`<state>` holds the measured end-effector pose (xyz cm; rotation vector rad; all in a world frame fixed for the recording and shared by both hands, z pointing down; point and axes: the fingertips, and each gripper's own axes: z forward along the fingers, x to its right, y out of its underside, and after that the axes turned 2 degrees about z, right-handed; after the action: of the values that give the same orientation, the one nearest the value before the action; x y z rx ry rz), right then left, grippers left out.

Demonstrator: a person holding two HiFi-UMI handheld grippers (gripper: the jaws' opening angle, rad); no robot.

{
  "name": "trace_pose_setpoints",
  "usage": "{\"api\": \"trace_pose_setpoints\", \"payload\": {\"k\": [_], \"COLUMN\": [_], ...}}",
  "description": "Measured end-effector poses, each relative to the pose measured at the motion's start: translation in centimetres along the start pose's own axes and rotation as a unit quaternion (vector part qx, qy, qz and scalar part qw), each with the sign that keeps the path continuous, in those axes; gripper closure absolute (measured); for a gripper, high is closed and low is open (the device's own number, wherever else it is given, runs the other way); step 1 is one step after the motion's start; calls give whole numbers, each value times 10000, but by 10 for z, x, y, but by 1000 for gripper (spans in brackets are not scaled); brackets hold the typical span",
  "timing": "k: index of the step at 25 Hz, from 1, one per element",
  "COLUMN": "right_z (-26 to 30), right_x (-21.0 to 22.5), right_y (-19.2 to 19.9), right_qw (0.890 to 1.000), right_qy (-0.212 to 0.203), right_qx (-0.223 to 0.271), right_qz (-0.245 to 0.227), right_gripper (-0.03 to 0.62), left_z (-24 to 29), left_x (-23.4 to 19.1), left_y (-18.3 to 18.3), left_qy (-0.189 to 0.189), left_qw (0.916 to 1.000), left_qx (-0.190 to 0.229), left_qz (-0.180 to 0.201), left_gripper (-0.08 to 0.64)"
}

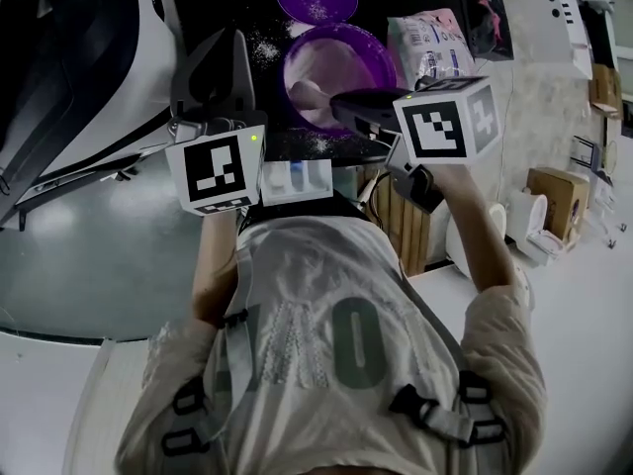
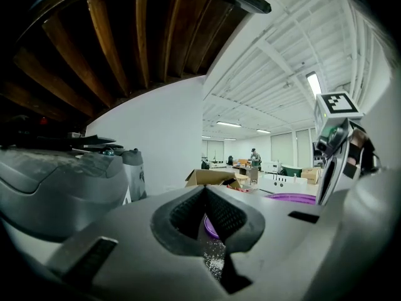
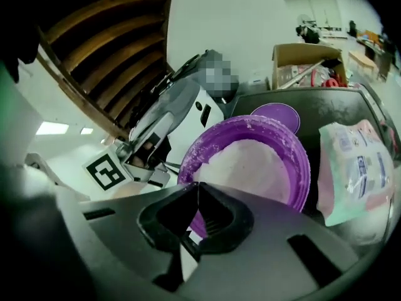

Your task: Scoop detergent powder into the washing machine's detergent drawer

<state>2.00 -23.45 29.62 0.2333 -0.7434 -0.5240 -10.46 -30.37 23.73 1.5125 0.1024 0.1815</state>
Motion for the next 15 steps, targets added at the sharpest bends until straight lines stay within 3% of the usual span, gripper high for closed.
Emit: {"api": "trace_pose_setpoints", "payload": {"k": [3, 7, 15], "right_z": [-9, -20, -34], "right_x": [13, 18, 12], "right_y": [-5, -9, -22], "right_qw": [9944, 9745, 9468], "right_qy": [-108, -450, -1010], "right_qx": [728, 1471, 2314], "right_qz": [755, 1632, 1996], "right_gripper": [582, 581, 581], "left_z": [1, 3, 6], "left_x": [4, 9, 25], "left_y": [-1, -2, -11], "left_qy": [50, 101, 256], "left_qw": [10000, 9999, 9994], "left_qx": [17, -3, 40], "left_qz": [21, 58, 243], "left_gripper": [540, 540, 540]}}
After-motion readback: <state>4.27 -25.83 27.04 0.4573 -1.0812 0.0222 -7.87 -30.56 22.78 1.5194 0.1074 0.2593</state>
